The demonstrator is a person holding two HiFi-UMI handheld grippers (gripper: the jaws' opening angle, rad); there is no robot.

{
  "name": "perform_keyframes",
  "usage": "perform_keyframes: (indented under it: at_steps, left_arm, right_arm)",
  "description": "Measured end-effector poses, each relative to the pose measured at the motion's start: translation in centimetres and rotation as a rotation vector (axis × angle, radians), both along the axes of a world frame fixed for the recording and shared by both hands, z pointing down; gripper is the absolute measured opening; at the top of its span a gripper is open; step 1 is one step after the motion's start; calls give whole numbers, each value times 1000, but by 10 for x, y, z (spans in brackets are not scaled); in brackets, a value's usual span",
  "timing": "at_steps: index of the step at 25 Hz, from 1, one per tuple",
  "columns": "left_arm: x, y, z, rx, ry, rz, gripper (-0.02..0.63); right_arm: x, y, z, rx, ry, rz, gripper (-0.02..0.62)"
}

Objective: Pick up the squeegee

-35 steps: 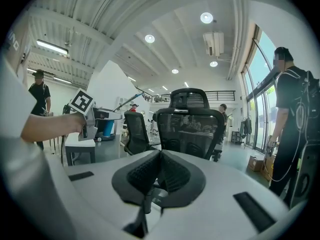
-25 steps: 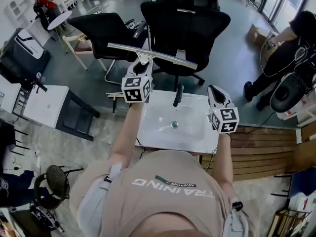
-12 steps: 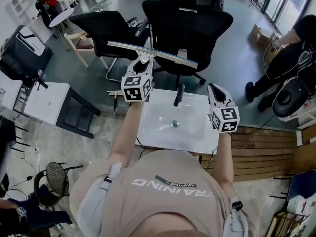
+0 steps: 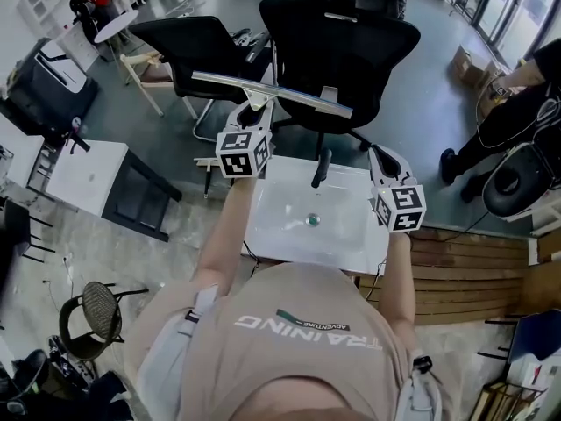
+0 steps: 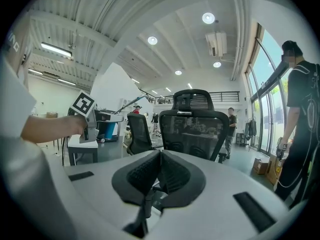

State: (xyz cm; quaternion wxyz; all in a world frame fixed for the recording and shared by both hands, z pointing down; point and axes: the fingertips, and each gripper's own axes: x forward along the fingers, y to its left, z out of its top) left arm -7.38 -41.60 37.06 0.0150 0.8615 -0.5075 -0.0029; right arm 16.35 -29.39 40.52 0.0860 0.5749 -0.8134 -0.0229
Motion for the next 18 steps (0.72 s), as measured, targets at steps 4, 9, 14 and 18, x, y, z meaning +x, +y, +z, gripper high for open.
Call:
perform_keyframes:
  at_steps: [4,9,14,18]
  left_arm:
    - [2,-3,-1,-9,15,6,97]
    - [8,-3,0,-6,11,10,97]
    - [17,-1,2,-11,10,24,97]
    - [22,-4,2,-14,20,26,97]
  right_arm:
    - [4,-2,-3,3,-10,2,35]
    - [10,0,-3,1,-10,10,35]
    - [18,5,-5,2,-13,22,35]
    - [19,2,-6,4,-10,20,35]
